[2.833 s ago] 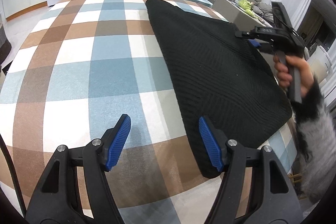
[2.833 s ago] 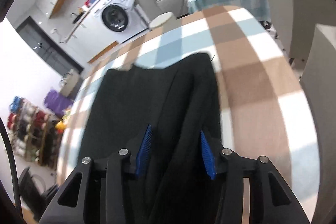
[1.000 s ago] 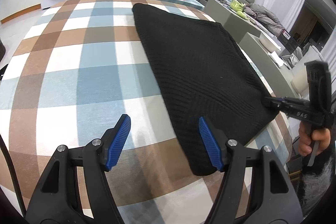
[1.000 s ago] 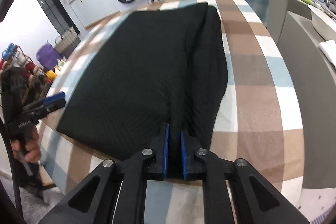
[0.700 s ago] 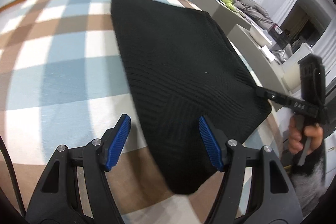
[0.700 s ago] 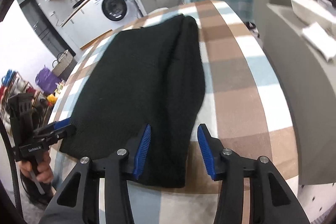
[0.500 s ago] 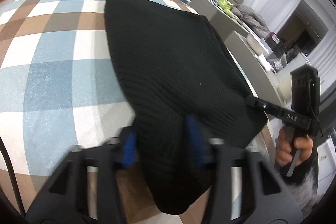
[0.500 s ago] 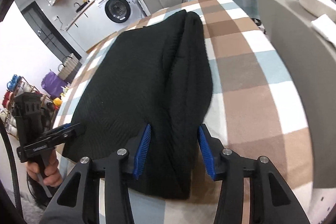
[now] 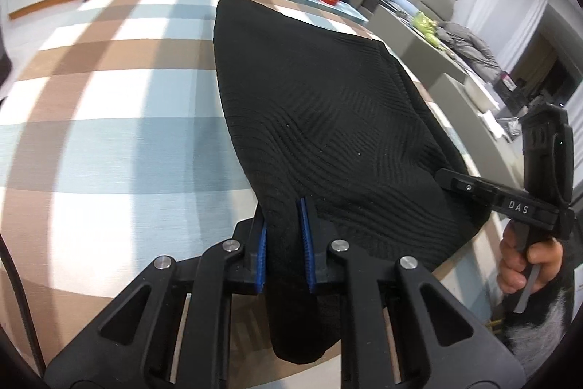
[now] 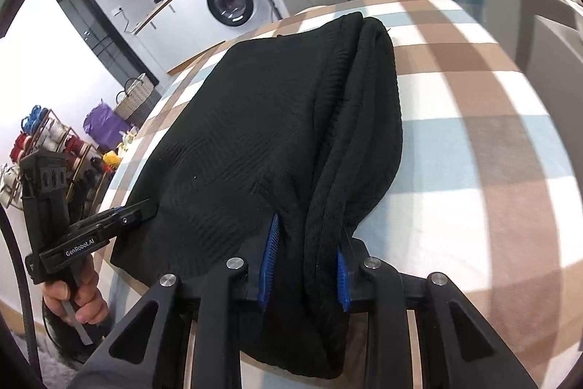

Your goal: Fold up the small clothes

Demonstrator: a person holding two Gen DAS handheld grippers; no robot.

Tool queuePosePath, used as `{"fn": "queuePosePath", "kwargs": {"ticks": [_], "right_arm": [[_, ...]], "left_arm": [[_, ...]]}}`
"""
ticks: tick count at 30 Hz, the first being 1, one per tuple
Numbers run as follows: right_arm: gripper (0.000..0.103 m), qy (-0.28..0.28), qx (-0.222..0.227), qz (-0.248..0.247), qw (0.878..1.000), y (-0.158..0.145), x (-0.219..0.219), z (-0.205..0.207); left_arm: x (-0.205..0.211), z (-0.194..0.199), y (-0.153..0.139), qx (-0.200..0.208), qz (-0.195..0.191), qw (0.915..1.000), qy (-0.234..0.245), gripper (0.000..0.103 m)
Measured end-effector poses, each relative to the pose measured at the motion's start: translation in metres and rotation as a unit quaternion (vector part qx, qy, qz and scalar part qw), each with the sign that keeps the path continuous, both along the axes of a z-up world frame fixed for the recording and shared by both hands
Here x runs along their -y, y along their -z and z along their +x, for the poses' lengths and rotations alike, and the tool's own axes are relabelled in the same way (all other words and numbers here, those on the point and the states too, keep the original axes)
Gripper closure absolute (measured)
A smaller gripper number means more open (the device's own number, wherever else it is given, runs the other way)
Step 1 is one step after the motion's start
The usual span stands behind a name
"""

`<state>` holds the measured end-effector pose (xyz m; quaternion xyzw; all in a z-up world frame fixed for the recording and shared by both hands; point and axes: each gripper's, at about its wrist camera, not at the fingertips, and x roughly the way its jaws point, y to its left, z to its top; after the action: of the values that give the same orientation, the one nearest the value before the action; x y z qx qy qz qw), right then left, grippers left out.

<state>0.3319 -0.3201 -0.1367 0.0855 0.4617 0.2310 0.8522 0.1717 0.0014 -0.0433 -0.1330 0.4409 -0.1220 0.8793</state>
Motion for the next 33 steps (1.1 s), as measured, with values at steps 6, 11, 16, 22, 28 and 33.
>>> {"fn": "queuePosePath", "kwargs": {"ticks": [6, 11, 16, 22, 28, 33], "right_arm": [[0.075, -0.030, 0.002, -0.003, 1.000, 0.001, -0.042, 0.017], [0.075, -0.045, 0.003, -0.003, 0.999, 0.003, -0.067, 0.022], [0.075, -0.042, 0.001, -0.002, 0.999, 0.004, -0.065, 0.022], [0.073, -0.051, 0.006, 0.028, 0.998, -0.007, -0.058, 0.009], [0.071, -0.042, -0.006, -0.008, 0.999, -0.013, -0.045, -0.004], [0.068, -0.032, -0.004, 0.042, 0.999, -0.020, -0.026, -0.020]], "left_arm": [[-0.035, -0.007, 0.000, 0.004, 0.017, 0.9992, -0.036, 0.090], [-0.066, -0.008, 0.001, 0.002, 0.010, 0.9981, -0.061, 0.090], [-0.070, -0.008, 0.002, 0.004, 0.012, 0.9982, -0.059, 0.090], [-0.068, -0.007, 0.003, 0.005, 0.014, 0.9985, -0.052, 0.088], [-0.078, -0.004, 0.005, -0.002, 0.003, 0.9988, -0.050, 0.078], [-0.077, -0.011, 0.000, 0.000, 0.014, 0.9987, -0.050, 0.075]]}}
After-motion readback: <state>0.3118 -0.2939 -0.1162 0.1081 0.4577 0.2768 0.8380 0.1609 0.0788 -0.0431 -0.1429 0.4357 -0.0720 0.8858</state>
